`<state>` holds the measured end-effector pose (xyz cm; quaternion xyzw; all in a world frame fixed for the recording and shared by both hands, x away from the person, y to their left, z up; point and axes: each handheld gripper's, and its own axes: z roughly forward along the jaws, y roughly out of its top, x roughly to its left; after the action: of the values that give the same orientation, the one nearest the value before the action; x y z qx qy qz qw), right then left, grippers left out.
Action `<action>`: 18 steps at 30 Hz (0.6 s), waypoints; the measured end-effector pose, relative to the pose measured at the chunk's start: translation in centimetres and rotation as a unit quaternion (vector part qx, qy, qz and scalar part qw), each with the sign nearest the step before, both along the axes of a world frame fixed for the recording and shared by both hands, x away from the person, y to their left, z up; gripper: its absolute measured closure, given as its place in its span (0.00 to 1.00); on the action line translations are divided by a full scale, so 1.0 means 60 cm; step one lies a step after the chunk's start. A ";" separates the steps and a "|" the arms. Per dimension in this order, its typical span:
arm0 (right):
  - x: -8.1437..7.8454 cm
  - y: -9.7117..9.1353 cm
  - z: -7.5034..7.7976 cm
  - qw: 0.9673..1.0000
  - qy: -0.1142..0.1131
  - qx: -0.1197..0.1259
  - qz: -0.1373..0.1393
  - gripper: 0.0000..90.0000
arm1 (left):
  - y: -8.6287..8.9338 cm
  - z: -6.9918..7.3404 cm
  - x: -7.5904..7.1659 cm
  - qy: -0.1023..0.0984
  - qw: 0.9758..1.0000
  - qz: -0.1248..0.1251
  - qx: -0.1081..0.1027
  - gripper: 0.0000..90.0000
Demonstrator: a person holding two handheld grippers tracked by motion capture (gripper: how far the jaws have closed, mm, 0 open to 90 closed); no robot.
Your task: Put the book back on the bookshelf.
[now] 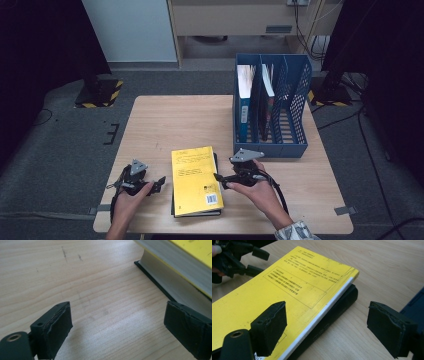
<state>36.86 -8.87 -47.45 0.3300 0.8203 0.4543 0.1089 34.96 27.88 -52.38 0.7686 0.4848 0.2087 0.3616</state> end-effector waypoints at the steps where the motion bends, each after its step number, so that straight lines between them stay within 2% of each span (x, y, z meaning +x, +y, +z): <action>1: -0.001 0.002 -0.001 1.000 0.002 -0.001 0.005 0.18 | 0.000 0.002 -0.001 0.000 1.000 0.002 -0.004 0.09; 8: -0.008 0.013 -0.011 1.000 0.013 -0.002 0.017 0.17 | -0.002 0.016 0.000 -0.004 0.999 0.002 -0.036 0.09; 16: -0.016 0.035 -0.025 0.998 0.038 -0.010 0.044 0.12 | -0.026 0.038 0.002 -0.005 0.999 -0.027 -0.041 0.09; 18: -0.018 0.039 -0.028 0.998 0.048 -0.006 0.047 0.12 | -0.034 0.041 0.002 -0.002 0.999 -0.041 -0.036 0.09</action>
<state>35.76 -6.54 -49.12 0.3119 0.8420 0.4372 0.0500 35.07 25.82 -49.94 0.7741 0.4591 0.1779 0.3980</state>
